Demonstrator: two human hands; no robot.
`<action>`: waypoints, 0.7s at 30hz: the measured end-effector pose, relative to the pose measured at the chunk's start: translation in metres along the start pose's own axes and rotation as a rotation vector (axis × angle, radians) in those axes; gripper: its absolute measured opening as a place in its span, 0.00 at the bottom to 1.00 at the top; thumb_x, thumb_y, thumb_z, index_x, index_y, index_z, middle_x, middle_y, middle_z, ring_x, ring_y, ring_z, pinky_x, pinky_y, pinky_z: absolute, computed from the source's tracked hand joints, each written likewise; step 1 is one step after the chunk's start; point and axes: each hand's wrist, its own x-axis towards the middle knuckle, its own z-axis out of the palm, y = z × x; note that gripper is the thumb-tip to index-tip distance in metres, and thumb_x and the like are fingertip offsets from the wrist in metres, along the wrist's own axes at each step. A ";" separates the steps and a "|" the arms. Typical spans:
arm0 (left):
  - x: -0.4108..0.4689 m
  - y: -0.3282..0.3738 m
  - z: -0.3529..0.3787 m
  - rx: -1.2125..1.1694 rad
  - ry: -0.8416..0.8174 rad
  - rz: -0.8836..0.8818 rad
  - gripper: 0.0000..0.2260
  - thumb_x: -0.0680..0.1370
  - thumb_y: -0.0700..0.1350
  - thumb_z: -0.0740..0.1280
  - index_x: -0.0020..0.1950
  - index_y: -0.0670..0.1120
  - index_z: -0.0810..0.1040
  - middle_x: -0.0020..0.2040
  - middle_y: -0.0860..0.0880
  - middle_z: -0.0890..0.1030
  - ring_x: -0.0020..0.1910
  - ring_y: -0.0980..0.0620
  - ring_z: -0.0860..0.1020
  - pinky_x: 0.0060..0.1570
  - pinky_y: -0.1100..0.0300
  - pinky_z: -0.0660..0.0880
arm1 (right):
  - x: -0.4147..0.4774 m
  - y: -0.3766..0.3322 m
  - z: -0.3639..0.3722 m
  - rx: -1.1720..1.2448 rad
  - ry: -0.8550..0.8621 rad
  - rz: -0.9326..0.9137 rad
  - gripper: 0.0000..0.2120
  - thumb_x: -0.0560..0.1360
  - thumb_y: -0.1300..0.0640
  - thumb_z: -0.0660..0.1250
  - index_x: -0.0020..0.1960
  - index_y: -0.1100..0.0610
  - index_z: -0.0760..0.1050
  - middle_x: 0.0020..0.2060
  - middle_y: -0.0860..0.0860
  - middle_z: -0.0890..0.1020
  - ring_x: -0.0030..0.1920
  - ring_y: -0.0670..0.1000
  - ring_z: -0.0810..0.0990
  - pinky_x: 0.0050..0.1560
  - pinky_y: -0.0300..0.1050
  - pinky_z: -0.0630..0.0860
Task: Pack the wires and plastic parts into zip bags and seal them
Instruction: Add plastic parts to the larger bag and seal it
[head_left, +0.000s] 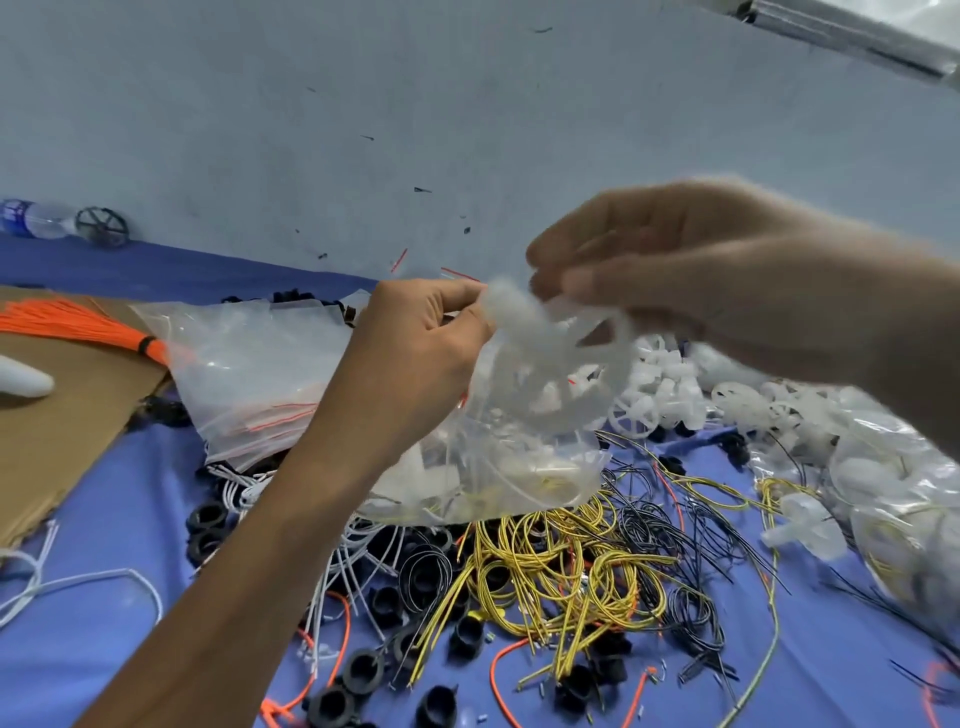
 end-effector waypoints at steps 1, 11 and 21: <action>0.001 0.000 -0.001 -0.021 0.000 -0.016 0.09 0.81 0.45 0.67 0.47 0.52 0.86 0.23 0.55 0.74 0.20 0.59 0.66 0.23 0.69 0.64 | 0.000 0.008 0.007 0.004 -0.015 0.012 0.11 0.74 0.63 0.68 0.56 0.60 0.79 0.54 0.59 0.83 0.49 0.51 0.82 0.56 0.49 0.81; 0.004 0.002 -0.008 -0.013 0.037 0.027 0.07 0.81 0.44 0.67 0.51 0.49 0.86 0.22 0.57 0.74 0.18 0.57 0.68 0.20 0.69 0.64 | 0.018 0.048 0.026 -0.867 0.054 0.100 0.14 0.72 0.41 0.69 0.56 0.44 0.76 0.41 0.40 0.83 0.38 0.46 0.82 0.40 0.40 0.76; 0.018 0.007 -0.046 -0.189 0.347 -0.004 0.07 0.82 0.48 0.65 0.51 0.50 0.83 0.19 0.53 0.67 0.15 0.58 0.59 0.18 0.73 0.54 | 0.073 0.067 -0.014 -0.177 0.367 0.025 0.10 0.80 0.55 0.66 0.51 0.62 0.80 0.34 0.54 0.83 0.31 0.50 0.79 0.30 0.42 0.76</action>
